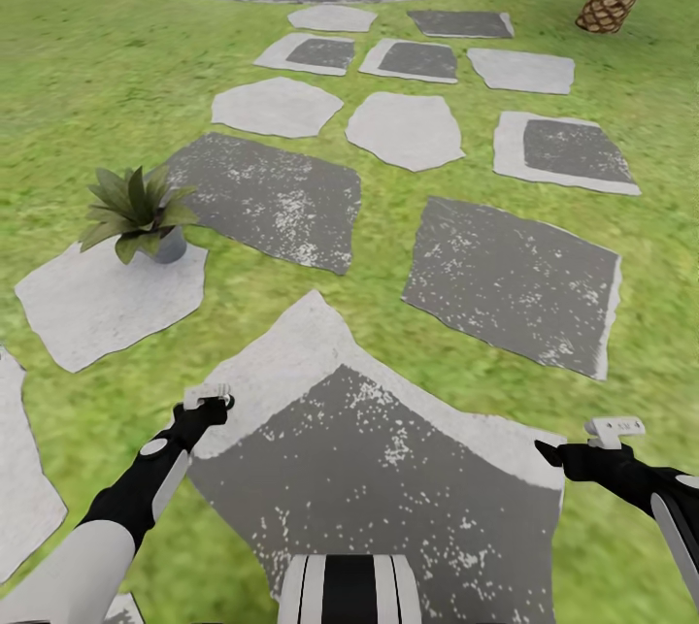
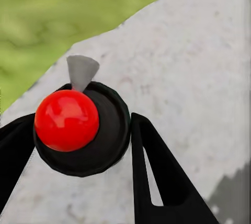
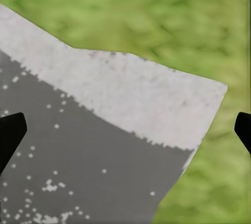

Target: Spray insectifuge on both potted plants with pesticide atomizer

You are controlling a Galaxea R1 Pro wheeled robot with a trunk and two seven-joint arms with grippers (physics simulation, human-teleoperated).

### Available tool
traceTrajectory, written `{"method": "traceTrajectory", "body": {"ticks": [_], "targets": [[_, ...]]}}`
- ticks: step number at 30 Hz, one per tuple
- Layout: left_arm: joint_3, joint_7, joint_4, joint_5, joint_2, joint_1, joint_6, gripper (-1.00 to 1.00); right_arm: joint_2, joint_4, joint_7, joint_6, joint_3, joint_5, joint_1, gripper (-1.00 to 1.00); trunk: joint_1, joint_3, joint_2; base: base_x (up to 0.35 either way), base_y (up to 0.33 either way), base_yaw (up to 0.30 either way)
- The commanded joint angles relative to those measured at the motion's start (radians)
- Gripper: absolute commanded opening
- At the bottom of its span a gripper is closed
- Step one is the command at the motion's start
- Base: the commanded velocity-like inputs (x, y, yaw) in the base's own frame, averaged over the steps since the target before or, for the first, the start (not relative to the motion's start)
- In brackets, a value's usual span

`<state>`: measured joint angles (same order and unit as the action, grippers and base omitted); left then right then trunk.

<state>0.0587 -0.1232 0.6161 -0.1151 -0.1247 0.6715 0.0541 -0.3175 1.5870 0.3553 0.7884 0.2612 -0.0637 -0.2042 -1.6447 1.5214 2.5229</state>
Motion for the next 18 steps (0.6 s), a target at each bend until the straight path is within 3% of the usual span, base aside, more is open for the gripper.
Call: {"method": "traceTrajectory", "body": {"ticks": [1, 18], "targets": [[0.003, -0.008, -0.001, -0.01, 0.0, 0.0, 0.001, -1.0, 0.0, 0.001, 0.001, 0.006, 0.001, -0.006, 0.0, 1.0, 0.001, -0.003, 0.0, 0.0, 0.0, 0.0], [0.002, -0.009, -0.001, -0.017, -0.003, 0.002, -0.009, -1.0, -0.003, 0.001, 0.004, -0.013, 0.002, -0.005, 0.0, 1.0, 0.008, -0.069, -0.004, 0.0, 0.0, 0.0]]}}
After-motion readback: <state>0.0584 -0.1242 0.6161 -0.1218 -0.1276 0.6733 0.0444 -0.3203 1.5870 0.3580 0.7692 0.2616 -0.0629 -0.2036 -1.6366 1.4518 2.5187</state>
